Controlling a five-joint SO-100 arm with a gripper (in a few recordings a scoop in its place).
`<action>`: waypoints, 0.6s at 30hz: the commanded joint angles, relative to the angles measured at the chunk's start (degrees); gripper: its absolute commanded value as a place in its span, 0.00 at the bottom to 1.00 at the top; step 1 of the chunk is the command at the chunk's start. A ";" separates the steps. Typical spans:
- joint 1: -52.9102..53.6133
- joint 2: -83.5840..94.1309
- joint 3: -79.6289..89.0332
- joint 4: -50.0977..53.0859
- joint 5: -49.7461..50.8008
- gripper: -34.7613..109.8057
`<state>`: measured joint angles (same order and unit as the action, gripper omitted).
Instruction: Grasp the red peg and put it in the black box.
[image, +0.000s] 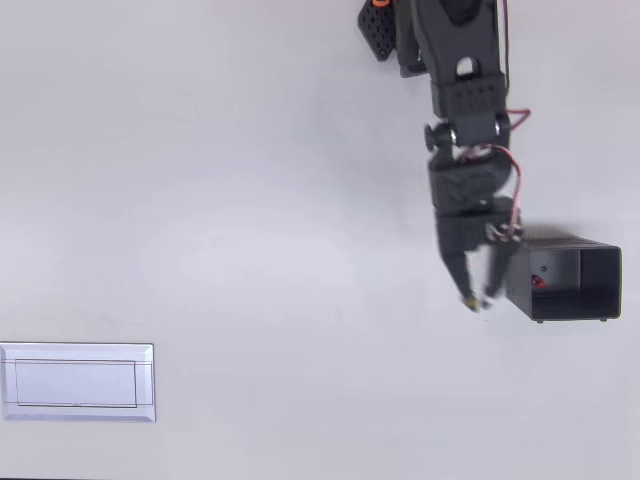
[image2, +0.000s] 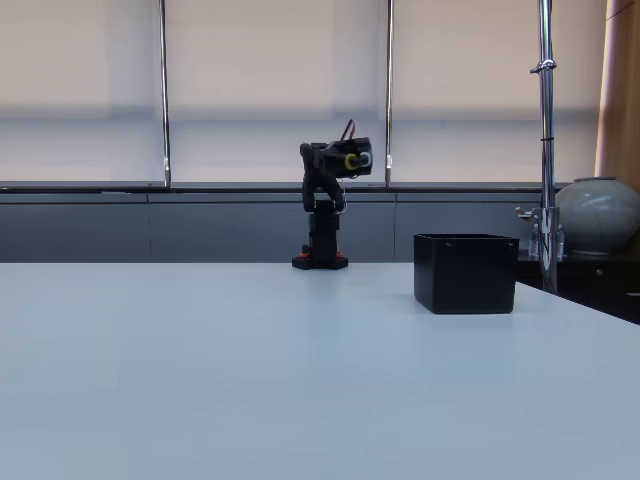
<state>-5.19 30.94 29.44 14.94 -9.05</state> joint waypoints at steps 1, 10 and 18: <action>4.04 -13.54 0.70 19.86 0.26 0.24; 5.45 -33.40 -15.47 50.36 2.64 0.24; 6.06 -41.04 -25.14 55.90 2.37 0.24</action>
<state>-0.18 -5.62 5.01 70.14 -6.24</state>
